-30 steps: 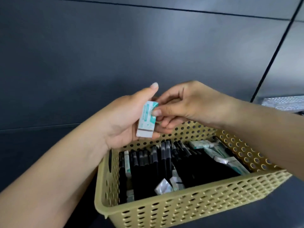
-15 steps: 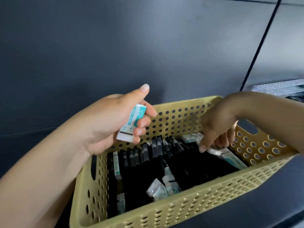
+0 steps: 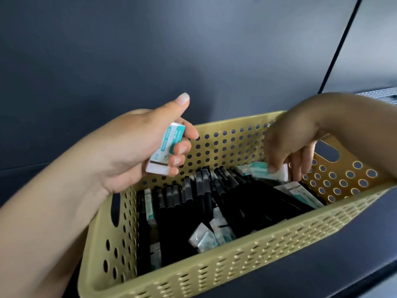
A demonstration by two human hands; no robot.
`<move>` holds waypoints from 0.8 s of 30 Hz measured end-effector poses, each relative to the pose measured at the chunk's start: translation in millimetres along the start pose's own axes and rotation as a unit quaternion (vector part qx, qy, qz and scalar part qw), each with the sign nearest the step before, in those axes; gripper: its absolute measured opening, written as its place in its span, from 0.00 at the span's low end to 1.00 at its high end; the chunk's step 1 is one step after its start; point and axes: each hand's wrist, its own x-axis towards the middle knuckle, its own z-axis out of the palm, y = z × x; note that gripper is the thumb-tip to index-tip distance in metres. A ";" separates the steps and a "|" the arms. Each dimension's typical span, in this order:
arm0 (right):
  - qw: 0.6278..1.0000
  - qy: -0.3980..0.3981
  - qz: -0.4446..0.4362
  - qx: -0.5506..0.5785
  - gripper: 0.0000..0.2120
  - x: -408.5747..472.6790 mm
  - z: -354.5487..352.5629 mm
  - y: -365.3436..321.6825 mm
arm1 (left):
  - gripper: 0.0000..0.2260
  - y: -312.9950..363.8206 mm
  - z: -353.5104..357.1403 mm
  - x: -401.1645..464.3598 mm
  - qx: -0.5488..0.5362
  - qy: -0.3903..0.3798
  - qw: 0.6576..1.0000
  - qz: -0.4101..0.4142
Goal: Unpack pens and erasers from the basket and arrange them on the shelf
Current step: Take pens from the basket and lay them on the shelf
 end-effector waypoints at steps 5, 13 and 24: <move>0.992 0.039 -0.099 0.066 0.06 -19.6 -6.9 -6.5 | 0.19 -0.2 1.2 0.4 -0.013 0.002 1.000 0.000; 0.959 0.128 -0.243 0.072 0.05 -61.7 -13.1 -51.7 | 0.09 2.0 0.8 3.6 -0.118 0.050 0.992 -0.016; 0.768 0.486 -0.413 0.050 0.04 -50.8 8.7 -87.6 | 0.14 8.9 -9.0 3.1 -0.377 -0.002 0.926 -0.029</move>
